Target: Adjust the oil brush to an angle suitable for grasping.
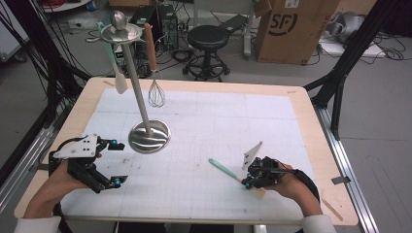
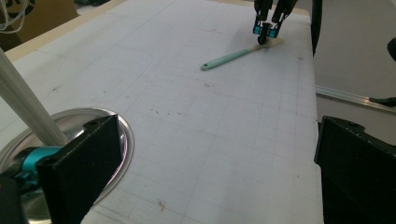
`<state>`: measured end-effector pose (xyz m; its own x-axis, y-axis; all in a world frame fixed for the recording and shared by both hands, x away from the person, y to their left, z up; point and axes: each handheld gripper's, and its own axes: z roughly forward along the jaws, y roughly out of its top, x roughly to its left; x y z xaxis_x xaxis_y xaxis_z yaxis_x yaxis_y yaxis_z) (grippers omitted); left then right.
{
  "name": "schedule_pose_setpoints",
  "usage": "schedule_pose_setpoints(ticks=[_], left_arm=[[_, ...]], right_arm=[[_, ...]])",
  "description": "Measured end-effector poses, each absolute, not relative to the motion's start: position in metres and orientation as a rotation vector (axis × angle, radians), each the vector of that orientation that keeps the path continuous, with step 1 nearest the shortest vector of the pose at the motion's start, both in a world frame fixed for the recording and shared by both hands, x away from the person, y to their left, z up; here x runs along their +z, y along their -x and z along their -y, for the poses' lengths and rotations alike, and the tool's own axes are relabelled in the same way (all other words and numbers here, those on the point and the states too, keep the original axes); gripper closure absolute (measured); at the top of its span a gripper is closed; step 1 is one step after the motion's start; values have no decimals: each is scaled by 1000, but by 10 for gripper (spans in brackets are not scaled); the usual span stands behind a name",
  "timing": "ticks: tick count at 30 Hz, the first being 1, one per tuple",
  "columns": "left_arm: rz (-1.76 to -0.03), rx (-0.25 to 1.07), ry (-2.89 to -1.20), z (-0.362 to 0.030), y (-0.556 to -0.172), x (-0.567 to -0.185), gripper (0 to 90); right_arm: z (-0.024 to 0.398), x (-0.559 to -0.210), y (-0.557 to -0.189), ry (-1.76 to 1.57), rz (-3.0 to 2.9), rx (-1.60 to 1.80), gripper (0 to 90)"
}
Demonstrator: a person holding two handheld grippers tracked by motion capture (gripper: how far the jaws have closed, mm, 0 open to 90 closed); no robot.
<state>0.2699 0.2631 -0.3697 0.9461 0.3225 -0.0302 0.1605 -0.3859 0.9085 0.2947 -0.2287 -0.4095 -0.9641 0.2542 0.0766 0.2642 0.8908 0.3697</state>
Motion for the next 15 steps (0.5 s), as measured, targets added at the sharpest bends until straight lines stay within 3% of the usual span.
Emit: schedule_pose_setpoints(ticks=[15], left_arm=[[-350,178,-1980,-263,-270,-371,17]], right_arm=[[228,-412,-294,405,3035,-571,888]])
